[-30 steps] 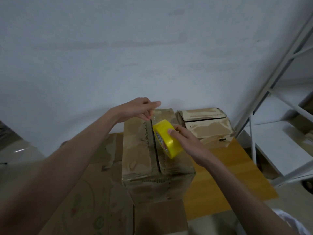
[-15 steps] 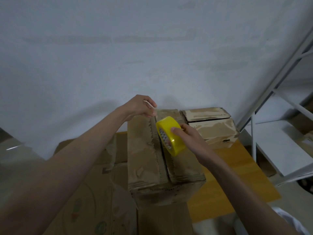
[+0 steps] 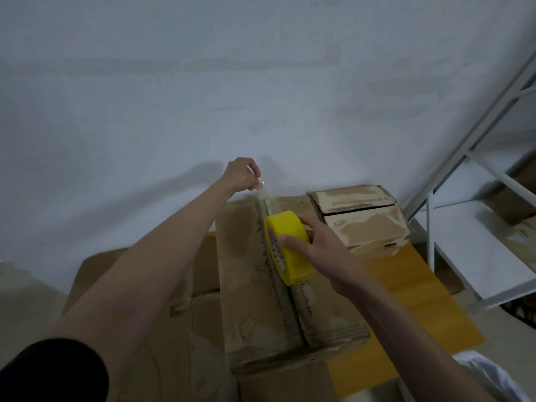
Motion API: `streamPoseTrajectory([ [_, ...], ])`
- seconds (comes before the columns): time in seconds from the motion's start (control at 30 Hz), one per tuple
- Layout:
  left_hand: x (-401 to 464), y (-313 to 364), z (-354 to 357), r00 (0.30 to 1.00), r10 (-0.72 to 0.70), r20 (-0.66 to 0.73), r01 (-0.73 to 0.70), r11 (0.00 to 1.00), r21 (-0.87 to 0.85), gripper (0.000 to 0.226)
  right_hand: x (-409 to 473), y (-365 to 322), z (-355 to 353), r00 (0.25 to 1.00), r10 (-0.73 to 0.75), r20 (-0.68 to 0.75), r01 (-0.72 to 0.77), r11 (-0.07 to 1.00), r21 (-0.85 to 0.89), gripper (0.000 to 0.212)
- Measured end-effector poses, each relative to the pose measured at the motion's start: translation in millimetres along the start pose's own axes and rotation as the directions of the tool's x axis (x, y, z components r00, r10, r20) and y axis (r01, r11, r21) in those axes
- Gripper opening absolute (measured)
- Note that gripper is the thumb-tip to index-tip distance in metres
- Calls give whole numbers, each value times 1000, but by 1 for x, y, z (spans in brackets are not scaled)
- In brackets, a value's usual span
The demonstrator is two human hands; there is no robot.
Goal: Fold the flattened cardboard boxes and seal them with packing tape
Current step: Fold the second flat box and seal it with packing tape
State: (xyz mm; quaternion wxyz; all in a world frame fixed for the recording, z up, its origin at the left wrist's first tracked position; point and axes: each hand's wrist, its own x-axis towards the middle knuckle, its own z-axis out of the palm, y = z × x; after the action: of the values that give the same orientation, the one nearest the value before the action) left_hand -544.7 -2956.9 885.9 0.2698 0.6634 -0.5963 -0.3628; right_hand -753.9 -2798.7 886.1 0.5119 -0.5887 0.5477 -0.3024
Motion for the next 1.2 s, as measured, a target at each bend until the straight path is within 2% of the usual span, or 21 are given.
streamPoseTrajectory([
  [0.27, 34, -26, 4, 998, 25, 53, -24, 1000, -14, 20, 34, 1, 17, 997, 72, -14, -71, 997, 35, 58],
  [0.43, 47, -35, 16, 995, 40, 88, -44, 998, 41, 20, 42, 2, 20, 994, 100, -43, -98, 994, 56, 52],
  [0.73, 62, -48, 28, 992, -48, 115, 33, 991, 130, 15, 53, 0, 19, 990, 115, -84, -113, 993, 36, 58],
  [0.9, 71, -58, 36, 992, -84, 95, 72, 990, 118, 15, 54, -1, 20, 988, 116, -104, -116, 993, 3, 61],
  [1.13, 72, -74, 47, 992, -56, 109, 32, 977, 209, 6, 43, 6, 17, 992, 118, -36, -117, 993, 33, 64],
  [1.2, 70, -77, 48, 995, 20, 100, -40, 978, 204, 9, 39, 10, 15, 993, 115, -23, -113, 992, 54, 65],
])
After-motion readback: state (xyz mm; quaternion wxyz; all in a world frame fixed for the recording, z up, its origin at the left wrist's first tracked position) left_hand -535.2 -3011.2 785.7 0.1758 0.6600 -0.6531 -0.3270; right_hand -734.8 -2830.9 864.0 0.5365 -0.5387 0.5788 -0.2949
